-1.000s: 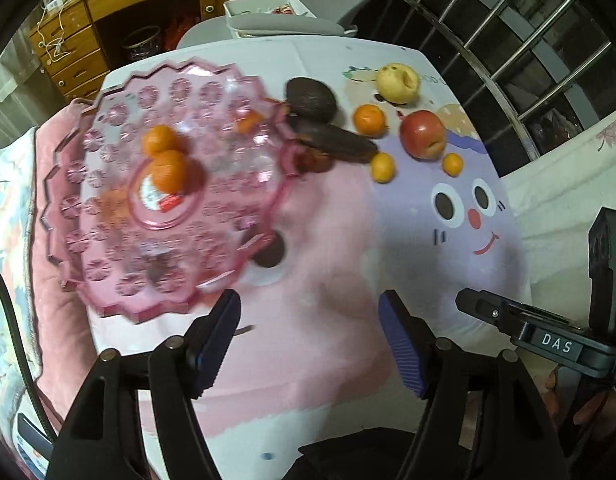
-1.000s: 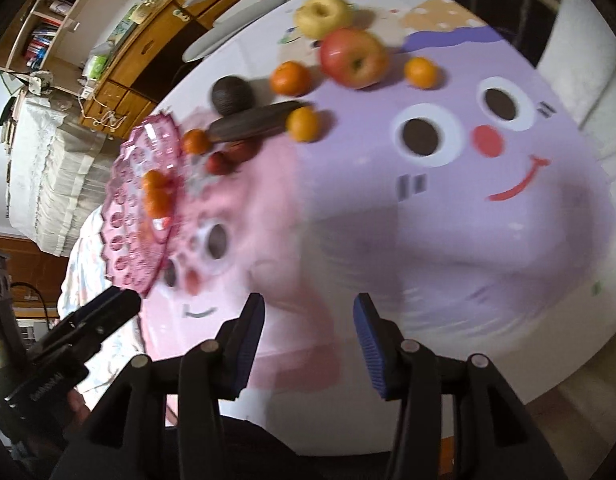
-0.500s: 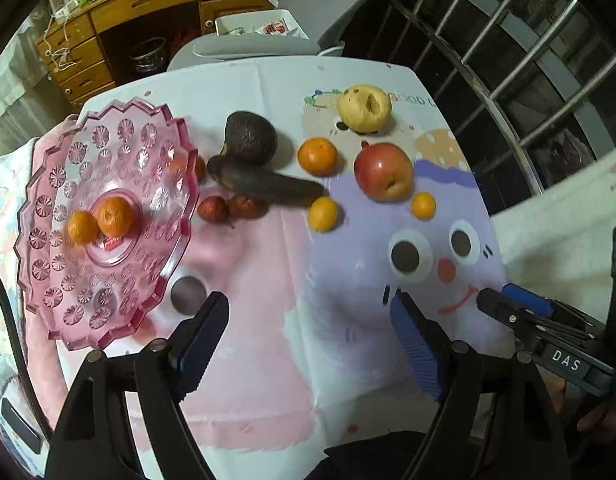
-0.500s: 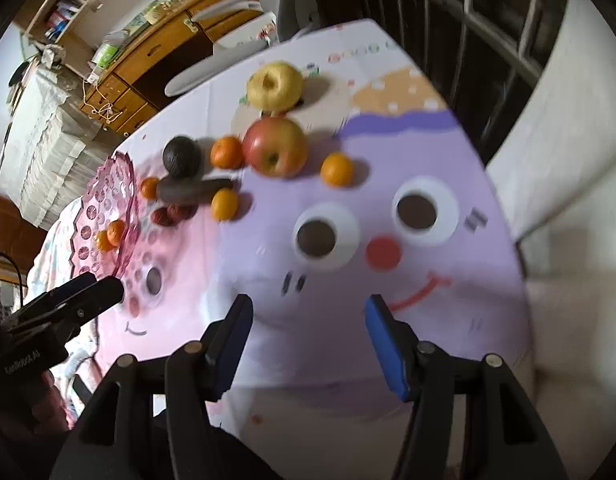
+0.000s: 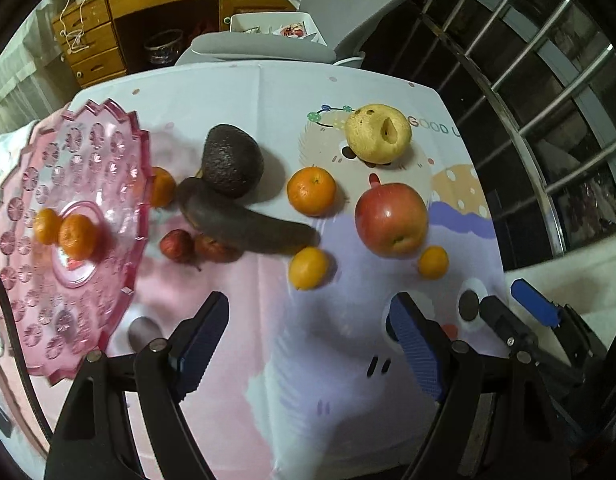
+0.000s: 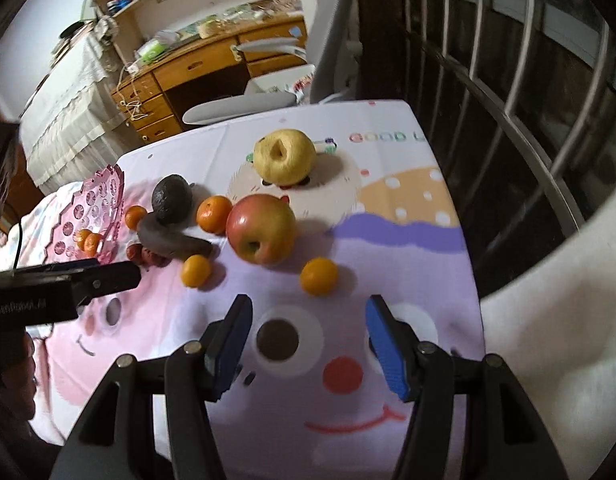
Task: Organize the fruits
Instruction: 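Move both tools away from the bowl toward the remaining fruits, then grasp a tangerine with the left tool while the right tool grasps an orange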
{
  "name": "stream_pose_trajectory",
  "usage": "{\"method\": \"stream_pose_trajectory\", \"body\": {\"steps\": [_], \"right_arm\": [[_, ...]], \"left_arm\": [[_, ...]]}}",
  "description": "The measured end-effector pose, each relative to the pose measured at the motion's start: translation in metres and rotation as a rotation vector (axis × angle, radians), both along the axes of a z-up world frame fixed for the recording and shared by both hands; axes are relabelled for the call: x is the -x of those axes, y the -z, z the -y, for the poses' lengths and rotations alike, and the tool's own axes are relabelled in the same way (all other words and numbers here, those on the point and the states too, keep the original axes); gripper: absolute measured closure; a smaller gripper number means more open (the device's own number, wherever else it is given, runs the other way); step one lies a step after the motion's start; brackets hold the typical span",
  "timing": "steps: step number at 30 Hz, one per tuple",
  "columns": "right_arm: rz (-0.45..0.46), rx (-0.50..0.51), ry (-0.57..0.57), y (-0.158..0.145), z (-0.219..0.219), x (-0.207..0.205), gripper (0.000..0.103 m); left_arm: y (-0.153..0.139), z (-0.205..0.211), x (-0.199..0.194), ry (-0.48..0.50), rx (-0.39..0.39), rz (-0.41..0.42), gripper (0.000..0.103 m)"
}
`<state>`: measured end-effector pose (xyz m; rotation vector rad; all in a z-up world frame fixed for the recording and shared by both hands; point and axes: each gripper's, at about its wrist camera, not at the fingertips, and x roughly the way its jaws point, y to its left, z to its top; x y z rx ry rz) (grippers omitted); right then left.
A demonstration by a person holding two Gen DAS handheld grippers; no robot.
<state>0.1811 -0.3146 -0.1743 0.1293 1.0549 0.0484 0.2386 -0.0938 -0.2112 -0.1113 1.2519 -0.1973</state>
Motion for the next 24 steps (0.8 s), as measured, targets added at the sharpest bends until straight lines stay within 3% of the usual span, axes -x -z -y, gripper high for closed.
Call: {"method": "stream_pose_trajectory", "body": {"steps": [8, 15, 24], "right_arm": [[0.099, 0.054, -0.066, 0.028, 0.002, -0.009, 0.044], [0.12, 0.114, -0.122, 0.052, -0.007, -0.016, 0.046], [0.105, 0.137, -0.16, 0.071, -0.015, -0.025, 0.06]], "left_arm": [[0.037, 0.008, -0.025, -0.058, 0.009, -0.034, 0.022], [0.058, 0.016, -0.036, -0.057, -0.016, -0.054, 0.034], [0.073, 0.028, -0.043, -0.034, -0.034, -0.065, 0.054]]}}
